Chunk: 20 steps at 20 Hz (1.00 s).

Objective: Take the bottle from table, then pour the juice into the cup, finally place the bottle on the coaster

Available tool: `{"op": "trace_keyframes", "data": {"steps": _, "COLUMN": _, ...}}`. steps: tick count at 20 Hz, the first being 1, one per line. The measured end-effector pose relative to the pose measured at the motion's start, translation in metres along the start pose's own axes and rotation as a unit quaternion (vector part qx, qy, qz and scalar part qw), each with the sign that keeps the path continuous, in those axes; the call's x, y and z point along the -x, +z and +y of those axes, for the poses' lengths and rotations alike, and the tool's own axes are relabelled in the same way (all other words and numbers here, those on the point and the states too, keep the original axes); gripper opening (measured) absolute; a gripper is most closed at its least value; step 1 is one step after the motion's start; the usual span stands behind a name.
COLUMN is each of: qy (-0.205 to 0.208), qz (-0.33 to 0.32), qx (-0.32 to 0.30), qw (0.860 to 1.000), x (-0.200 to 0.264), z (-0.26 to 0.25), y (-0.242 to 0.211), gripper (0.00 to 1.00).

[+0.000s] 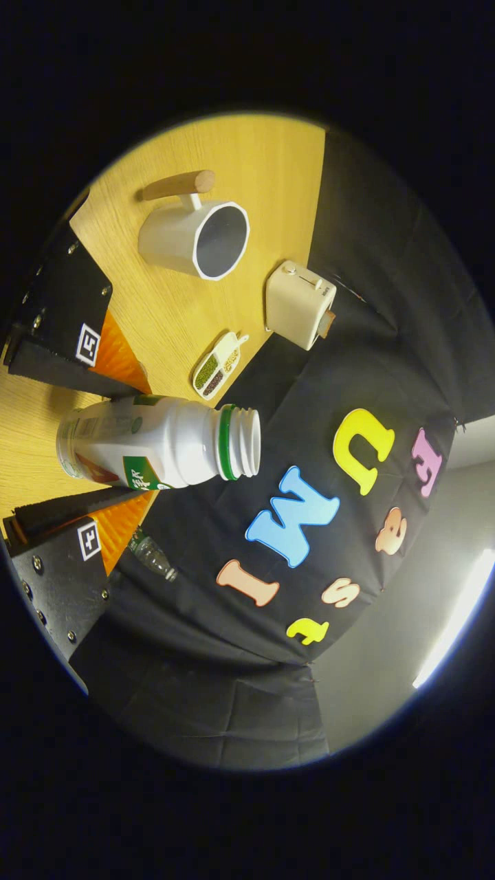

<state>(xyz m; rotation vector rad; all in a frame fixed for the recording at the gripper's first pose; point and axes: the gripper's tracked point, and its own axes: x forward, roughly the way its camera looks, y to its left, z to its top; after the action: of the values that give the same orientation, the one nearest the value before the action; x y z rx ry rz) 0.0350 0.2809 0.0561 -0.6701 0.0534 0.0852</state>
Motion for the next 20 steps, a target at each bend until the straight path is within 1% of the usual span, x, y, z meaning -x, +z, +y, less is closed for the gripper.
{"op": "trace_keyframes", "data": {"steps": 5, "qy": -0.009, "qz": -0.012, "qx": 0.100, "qw": 0.995, "x": -0.007, "z": 0.015, "y": 0.009, "gripper": 0.67}}
{"op": "trace_keyframes", "data": {"steps": 8, "qy": -0.015, "qz": -0.025, "qx": 0.141, "qw": 0.990, "x": -0.008, "z": 0.023, "y": 0.018, "gripper": 0.67}}
{"op": "trace_keyframes", "data": {"steps": 12, "qy": -0.025, "qz": -0.037, "qx": 0.196, "qw": 0.980, "x": -0.011, "z": 0.028, "y": 0.028, "gripper": 0.67}}
{"op": "trace_keyframes", "data": {"steps": 14, "qy": -0.030, "qz": -0.040, "qx": 0.227, "qw": 0.973, "x": -0.009, "z": 0.029, "y": 0.028, "gripper": 0.67}}
{"op": "trace_keyframes", "data": {"steps": 18, "qy": -0.021, "qz": -0.042, "qx": 0.265, "qw": 0.963, "x": -0.009, "z": 0.039, "y": 0.031, "gripper": 0.67}}
{"op": "trace_keyframes", "data": {"steps": 20, "qy": -0.021, "qz": -0.044, "qx": 0.292, "qw": 0.955, "x": -0.011, "z": 0.042, "y": 0.033, "gripper": 0.67}}
